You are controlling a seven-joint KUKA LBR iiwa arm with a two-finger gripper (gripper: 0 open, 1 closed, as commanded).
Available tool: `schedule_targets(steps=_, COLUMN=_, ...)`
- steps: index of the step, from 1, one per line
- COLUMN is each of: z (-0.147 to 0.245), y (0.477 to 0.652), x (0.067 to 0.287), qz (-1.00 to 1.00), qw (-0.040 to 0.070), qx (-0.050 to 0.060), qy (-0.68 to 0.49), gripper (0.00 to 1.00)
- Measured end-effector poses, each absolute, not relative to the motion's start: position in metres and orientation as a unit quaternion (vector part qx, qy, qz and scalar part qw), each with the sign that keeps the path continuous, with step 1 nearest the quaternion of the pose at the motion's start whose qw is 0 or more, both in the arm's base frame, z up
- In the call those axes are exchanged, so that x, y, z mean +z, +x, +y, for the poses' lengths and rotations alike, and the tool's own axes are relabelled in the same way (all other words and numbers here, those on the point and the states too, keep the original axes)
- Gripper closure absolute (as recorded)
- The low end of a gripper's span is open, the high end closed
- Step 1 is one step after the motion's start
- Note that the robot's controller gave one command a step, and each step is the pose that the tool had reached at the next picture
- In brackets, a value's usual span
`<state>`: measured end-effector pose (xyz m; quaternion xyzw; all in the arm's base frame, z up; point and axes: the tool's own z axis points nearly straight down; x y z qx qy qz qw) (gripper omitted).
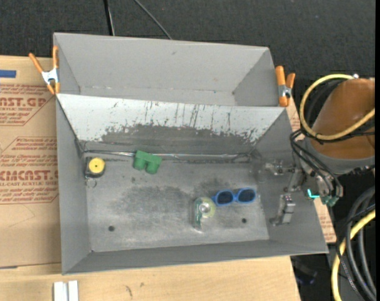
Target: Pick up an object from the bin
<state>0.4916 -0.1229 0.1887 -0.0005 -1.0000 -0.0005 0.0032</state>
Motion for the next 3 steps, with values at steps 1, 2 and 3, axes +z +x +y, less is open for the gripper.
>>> schedule_targets(steps=1, z=-0.115, y=0.552, x=0.068, qz=-0.997, qw=0.001, qx=-0.001, qy=0.078, gripper=0.00)
schedule_targets(steps=2, z=-0.116, y=0.553, x=0.072, qz=-0.997, qw=-0.001, qx=0.000, qy=0.078, gripper=1.00)
schedule_targets(steps=3, z=-0.098, y=0.500, x=0.250, qz=-0.985, qw=-0.004, qx=0.001, qy=0.172, gripper=1.00)
